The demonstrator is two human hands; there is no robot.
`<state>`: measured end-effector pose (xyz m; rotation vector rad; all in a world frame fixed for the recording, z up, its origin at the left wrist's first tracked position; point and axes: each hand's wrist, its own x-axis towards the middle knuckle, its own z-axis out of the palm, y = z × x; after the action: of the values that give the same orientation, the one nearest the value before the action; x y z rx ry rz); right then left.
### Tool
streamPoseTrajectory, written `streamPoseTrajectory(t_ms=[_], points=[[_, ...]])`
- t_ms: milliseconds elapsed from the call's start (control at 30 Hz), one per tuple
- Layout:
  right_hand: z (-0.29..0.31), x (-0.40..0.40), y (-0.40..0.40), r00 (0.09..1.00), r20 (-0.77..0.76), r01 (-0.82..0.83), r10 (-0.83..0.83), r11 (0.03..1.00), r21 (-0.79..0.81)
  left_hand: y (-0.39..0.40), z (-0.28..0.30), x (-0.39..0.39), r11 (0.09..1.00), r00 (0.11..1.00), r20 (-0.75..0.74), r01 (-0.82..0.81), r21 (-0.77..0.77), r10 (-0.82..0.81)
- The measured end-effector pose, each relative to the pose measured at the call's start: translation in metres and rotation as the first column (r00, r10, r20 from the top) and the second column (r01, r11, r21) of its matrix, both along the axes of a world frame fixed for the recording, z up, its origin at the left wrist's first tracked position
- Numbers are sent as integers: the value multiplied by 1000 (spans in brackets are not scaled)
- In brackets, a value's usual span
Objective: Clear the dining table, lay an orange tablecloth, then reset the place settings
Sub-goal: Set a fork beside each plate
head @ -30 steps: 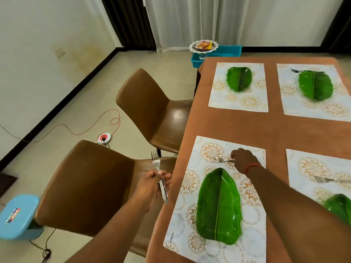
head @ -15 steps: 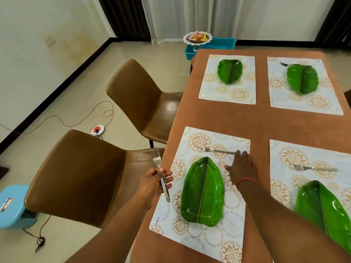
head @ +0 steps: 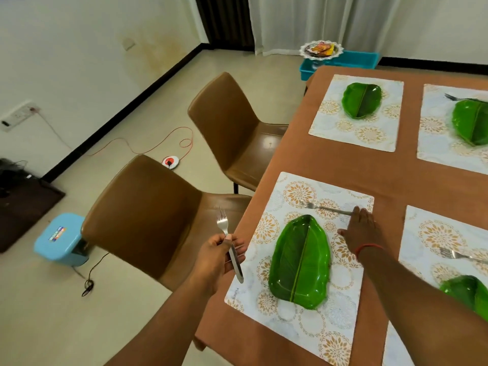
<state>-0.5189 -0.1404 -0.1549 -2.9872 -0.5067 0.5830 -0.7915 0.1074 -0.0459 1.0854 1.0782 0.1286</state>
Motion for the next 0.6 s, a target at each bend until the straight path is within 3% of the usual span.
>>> streamPoseTrajectory(t_ms=[133, 233, 400, 500, 600], points=[[8, -9, 13, 999, 0, 53, -54, 995, 80, 9, 0, -31, 998, 997, 29, -65, -19, 66], [25, -41, 59, 998, 59, 17, -37, 951, 308, 27, 5, -46, 990, 989, 60, -130, -59, 134], [84, -148, 219, 984, -22, -127, 178, 776, 617, 95, 23, -80, 982, 972, 142, -181, -59, 188], [113, -227, 323, 936, 30, -285, 350, 708, 646, 156, 30, -119, 964, 943, 200, -253, -86, 265], [133, -317, 430, 890, 2, -331, 455, 643, 691, 245, 37, -179, 936, 911, 219, -348, -49, 351]])
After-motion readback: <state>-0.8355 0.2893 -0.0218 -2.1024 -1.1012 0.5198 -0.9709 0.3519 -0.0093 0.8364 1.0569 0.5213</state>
